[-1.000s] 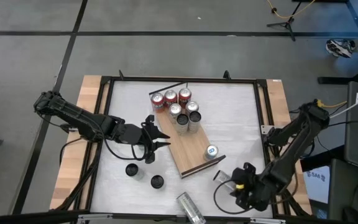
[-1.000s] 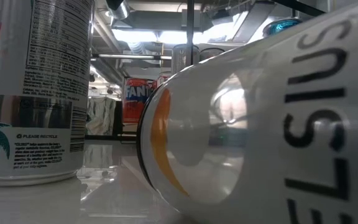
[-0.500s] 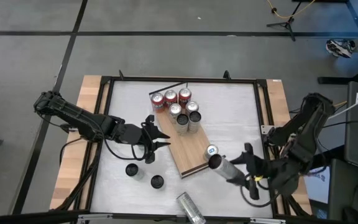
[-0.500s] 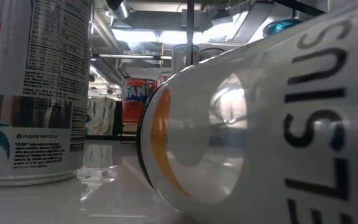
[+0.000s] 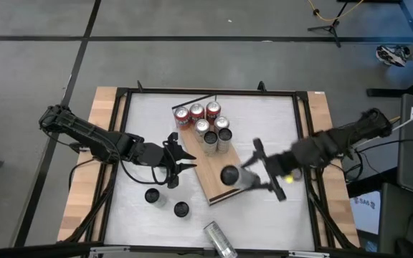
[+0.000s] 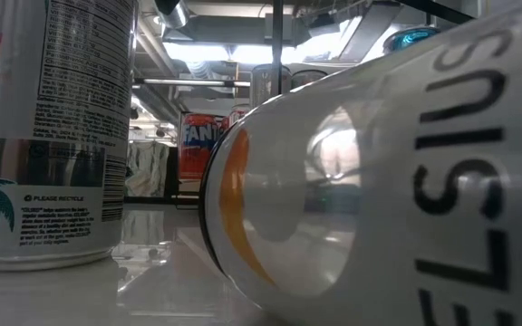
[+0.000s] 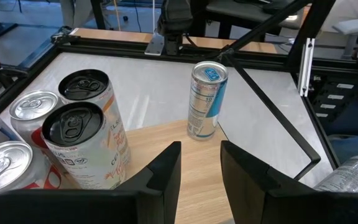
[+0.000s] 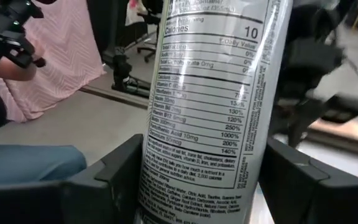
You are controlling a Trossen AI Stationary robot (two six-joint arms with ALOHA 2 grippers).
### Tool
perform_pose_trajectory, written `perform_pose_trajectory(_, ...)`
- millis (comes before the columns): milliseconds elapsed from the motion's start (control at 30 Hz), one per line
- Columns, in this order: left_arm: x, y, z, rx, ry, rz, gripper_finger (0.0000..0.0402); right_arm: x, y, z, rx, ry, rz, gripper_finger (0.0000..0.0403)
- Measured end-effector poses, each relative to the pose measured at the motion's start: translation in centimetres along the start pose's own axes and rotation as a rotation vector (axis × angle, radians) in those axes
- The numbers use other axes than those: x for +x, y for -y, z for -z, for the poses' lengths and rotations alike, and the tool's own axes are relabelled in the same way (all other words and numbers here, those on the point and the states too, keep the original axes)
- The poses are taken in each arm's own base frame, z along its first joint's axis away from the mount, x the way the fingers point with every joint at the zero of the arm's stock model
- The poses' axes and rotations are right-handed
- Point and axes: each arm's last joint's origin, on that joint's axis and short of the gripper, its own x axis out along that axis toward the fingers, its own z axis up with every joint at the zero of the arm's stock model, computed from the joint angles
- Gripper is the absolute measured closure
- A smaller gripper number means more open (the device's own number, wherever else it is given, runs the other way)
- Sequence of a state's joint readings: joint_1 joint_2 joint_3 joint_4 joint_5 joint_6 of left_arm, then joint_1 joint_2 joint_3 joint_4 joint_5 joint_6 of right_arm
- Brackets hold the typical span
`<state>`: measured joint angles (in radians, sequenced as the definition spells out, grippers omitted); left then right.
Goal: Place canned beverage on shelf
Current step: Put the yellow soda can on the shelf
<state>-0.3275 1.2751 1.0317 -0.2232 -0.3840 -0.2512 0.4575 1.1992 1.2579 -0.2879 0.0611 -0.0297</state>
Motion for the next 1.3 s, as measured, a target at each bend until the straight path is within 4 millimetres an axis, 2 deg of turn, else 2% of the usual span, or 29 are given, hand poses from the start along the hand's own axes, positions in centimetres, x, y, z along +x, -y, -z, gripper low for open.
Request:
perform_pose_trajectory(133, 0.0, 0.0, 0.0, 0.0, 0.0, 0.0, 0.0298, 0.0, 2.8, -0.3, -0.103, 0.05, -0.042, 0.015)
perform_pose_trajectory(267, 0.0, 0.0, 0.0, -0.005, 0.001, 0.0, 0.0298, -0.7, 4.8, -0.4, -0.186, 0.085, -0.111, 0.015)
perform_pose_trajectory(400, 0.0, 0.0, 0.0, -0.007, 0.001, 0.001, 0.0298, -1.7, 6.4, 1.2, -0.185, 0.078, -0.175, 0.015)
perform_pose_trajectory(633, 0.0, 0.1, -0.3, -0.015, 0.034, 0.009, 0.0298, -4.8, 8.5, 5.8, -0.119, 0.026, -0.079, 0.015)
perform_pose_trajectory(833, 0.0, 0.2, -0.6, -0.024, 0.057, 0.015, 0.0298, -7.8, 8.8, 10.4, -0.137, 0.148, 0.005, 0.015)
perform_pose_trajectory(1033, 0.0, 0.1, -0.7, -0.027, 0.063, 0.011, 0.0298, -9.1, 9.1, 16.3, -0.172, 0.327, 0.148, 0.015)
perform_pose_trajectory(1133, 0.0, -0.1, -1.2, -0.051, 0.115, -0.008, 0.0298, -9.5, 9.2, 18.7, -0.182, 0.424, 0.179, 0.015)
perform_pose_trajectory(1300, 0.2, -0.9, -2.7, -0.114, 0.241, -0.021, 0.0298, -9.8, 9.2, 21.8, -0.14, 0.458, 0.22, 0.015)
